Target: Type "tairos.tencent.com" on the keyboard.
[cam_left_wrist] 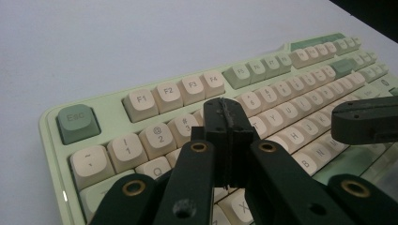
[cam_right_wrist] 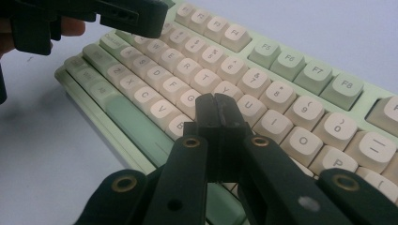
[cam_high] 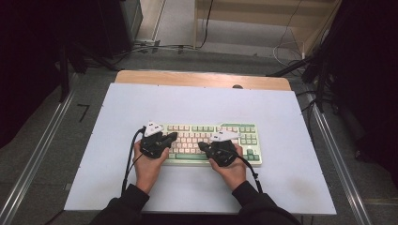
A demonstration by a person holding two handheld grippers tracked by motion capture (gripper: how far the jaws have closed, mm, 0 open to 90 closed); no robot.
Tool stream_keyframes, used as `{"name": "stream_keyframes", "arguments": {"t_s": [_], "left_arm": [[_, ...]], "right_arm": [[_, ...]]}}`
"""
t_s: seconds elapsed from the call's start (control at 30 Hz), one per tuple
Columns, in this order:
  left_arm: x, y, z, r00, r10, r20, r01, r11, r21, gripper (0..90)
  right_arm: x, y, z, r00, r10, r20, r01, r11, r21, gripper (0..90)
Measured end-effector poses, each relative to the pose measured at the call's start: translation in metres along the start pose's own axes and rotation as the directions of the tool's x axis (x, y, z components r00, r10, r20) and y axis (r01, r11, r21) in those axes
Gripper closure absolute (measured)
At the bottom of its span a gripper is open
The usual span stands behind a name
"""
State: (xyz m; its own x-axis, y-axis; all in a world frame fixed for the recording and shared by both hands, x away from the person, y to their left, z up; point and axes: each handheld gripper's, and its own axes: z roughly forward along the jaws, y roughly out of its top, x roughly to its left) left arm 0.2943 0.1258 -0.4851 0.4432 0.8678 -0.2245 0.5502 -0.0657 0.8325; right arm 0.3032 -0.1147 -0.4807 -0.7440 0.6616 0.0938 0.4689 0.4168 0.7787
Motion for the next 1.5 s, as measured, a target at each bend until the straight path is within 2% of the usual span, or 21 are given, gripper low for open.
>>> {"name": "stream_keyframes", "arguments": {"t_s": [0.5, 0.7, 0.9, 1.27, 1.4, 1.5], "left_arm": [[-0.008, -0.002, -0.002, 0.9994, 0.009, 0.033, -0.009, 0.9999, 0.010, 90.0], [-0.019, -0.008, -0.001, 0.9975, 0.022, 0.068, -0.024, 0.9991, 0.034, 90.0], [-0.026, -0.013, -0.002, 0.9965, 0.023, 0.080, -0.028, 0.9979, 0.058, 90.0], [-0.026, -0.017, -0.002, 0.9977, 0.019, 0.065, -0.024, 0.9964, 0.081, 90.0], [-0.027, -0.018, 0.001, 0.9981, 0.039, 0.049, -0.044, 0.9937, 0.103, 90.0], [-0.028, -0.019, 0.003, 0.9977, 0.044, 0.052, -0.050, 0.9907, 0.126, 90.0]], "right_arm": [[-0.003, 0.001, -0.003, 0.9999, 0.007, 0.009, -0.007, 1.000, -0.007, 88.3], [-0.005, 0.001, -0.004, 0.9998, 0.010, 0.014, -0.010, 1.000, -0.010, 88.3], [-0.007, 0.001, -0.006, 0.9997, 0.016, 0.018, -0.015, 1.000, -0.013, 88.3], [-0.007, 0.001, -0.006, 0.9997, 0.016, 0.017, -0.015, 1.000, -0.010, 88.2], [-0.007, 0.001, -0.006, 0.9997, 0.017, 0.017, -0.017, 1.000, -0.010, 88.2], [-0.007, 0.001, -0.006, 0.9997, 0.015, 0.018, -0.015, 1.000, -0.011, 88.3]]}}
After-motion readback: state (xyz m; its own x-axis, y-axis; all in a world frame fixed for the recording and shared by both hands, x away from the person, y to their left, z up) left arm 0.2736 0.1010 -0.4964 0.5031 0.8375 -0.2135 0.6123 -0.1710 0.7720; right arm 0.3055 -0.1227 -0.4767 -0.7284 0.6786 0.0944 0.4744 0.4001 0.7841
